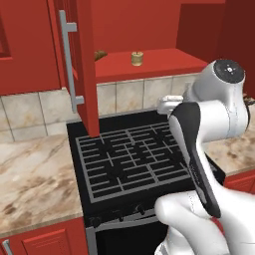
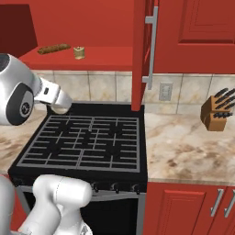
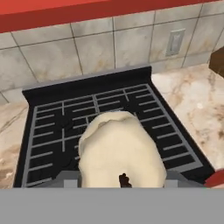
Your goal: Pick the candle and candle from the dining table and place them in the open cabinet. Close the cabinet after placing the objects.
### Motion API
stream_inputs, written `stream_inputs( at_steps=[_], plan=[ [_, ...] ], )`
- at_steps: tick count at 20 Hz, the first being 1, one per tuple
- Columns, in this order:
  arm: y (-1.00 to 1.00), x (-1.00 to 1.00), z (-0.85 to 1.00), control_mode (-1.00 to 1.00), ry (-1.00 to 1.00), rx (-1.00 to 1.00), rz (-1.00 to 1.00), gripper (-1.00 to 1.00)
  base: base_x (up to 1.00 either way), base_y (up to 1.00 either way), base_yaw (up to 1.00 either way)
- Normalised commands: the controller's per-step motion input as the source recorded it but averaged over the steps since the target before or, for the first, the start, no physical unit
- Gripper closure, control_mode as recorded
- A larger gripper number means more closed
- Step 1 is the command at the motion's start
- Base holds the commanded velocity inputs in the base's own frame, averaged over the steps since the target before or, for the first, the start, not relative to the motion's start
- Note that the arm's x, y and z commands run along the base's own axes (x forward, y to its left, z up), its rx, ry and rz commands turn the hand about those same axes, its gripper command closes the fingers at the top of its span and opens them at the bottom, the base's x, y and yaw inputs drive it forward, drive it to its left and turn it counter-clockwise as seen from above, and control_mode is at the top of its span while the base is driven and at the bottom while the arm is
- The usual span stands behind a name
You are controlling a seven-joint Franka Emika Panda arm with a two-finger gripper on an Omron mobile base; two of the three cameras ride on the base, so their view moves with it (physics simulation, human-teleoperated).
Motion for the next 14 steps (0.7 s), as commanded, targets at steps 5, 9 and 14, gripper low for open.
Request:
stream_inputs(
  at_steps=[5, 9, 14],
  plan=[
    [0.00, 0.31, 0.78, -1.00, -0.09, -0.10, 0.06, 1.00, 0.00, 0.00, 0.00],
    [0.00, 0.24, 0.51, -1.00, -0.20, -0.15, 0.07, 1.00, 0.00, 0.00, 0.00],
    [0.00, 0.16, 0.54, -1.00, -0.26, -0.16, 0.05, 1.00, 0.00, 0.00, 0.00]
  ],
)
